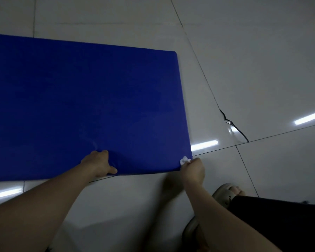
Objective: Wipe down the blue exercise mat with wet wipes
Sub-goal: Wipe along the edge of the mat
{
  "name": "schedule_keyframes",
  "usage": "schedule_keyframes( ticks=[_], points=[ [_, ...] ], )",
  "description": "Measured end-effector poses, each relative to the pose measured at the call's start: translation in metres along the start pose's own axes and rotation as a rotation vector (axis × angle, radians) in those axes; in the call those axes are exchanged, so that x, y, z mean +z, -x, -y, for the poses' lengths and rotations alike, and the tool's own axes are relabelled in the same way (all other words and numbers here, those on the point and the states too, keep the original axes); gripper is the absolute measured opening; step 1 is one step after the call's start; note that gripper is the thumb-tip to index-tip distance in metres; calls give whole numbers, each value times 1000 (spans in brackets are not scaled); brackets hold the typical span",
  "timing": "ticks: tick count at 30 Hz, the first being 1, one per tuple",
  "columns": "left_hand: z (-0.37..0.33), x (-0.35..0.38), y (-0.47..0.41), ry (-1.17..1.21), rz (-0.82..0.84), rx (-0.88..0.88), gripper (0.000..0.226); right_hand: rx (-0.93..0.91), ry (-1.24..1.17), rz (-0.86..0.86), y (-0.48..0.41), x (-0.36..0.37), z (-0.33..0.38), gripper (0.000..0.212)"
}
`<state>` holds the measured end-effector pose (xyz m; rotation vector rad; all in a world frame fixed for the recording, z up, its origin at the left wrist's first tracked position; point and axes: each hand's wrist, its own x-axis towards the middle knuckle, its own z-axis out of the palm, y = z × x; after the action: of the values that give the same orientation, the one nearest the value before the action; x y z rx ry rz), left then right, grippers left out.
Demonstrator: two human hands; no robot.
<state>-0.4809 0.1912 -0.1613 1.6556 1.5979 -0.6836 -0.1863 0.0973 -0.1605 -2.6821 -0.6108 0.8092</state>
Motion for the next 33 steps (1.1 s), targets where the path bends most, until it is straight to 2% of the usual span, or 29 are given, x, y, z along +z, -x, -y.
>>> schedule_keyframes(
  ticks=[2, 6, 8, 11, 15, 17, 19, 22, 24, 26, 30, 33],
  points=[
    [0, 1, -1, -3, 8, -5, 62, -94, -29, 65, 24, 19, 7, 29],
    [-1, 0, -2, -9, -2, -6, 65, -324, -16, 367, 73, 54, 33, 32],
    [-2, 0, -1, -20, -6, -17, 68, -424, 46, 446, 86, 62, 40, 32],
    [-1, 1, -1, -15, -14, -12, 68, -423, 58, 399, 66, 48, 28, 34],
    [-1, 2, 0, 0, -8, -3, 71, -239, 56, 95, 5, -2, -6, 30],
    [-2, 1, 0, -1, -13, 3, 70, -132, 86, 0, -17, -20, -18, 31],
    [-1, 1, 1, 0, -9, 6, 68, -89, 99, -21, -23, -23, -23, 26],
    [0, 2, -1, -13, -3, 7, 69, -120, 55, -28, -3, -9, -14, 18],
    [1, 1, -2, -16, -3, 11, 68, -191, 36, 21, 18, 8, -3, 12],
    [0, 0, -2, -17, -10, 13, 67, -291, 40, 140, 37, 28, 11, 13],
    [-1, 0, 0, -17, -21, 13, 63, -513, 213, 400, 74, 65, 38, 24],
    [-1, -3, 2, -10, 6, 22, 56, -540, 325, 416, 60, 51, 32, 21]
  ],
)
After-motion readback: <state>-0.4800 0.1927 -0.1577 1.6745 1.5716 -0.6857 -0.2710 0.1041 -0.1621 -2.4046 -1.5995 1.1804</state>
